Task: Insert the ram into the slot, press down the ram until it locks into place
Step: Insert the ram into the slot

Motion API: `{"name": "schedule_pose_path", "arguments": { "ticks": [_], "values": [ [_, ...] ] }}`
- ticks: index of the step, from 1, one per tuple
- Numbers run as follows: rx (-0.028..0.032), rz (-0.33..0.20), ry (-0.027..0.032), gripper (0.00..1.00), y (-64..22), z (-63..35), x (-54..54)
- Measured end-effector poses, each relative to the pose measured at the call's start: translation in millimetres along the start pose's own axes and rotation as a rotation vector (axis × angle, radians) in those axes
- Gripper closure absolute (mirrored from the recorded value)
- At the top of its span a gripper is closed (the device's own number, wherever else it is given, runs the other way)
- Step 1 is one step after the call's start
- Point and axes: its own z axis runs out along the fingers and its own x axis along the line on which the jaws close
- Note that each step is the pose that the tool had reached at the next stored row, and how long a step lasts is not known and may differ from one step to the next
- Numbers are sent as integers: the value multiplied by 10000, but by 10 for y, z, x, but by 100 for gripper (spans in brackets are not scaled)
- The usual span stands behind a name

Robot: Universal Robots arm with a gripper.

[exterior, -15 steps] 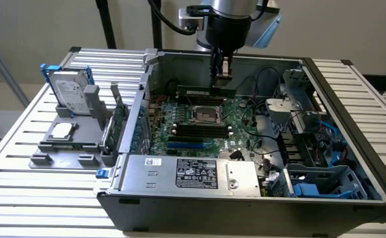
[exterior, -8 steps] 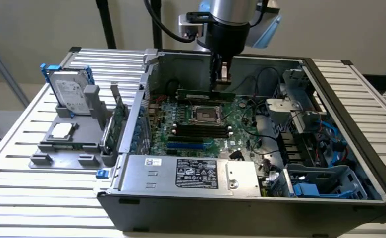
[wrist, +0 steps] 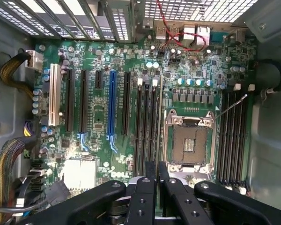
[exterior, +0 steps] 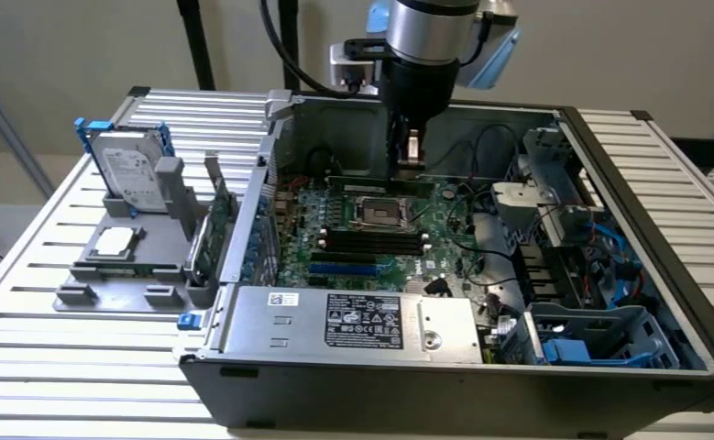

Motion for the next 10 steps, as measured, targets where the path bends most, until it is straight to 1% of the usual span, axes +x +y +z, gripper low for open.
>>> {"name": "schedule_pose_path", "arguments": {
  "ticks": [10],
  "values": [
    [0,-5,-1,87,-5,180,54]
  ]
}}
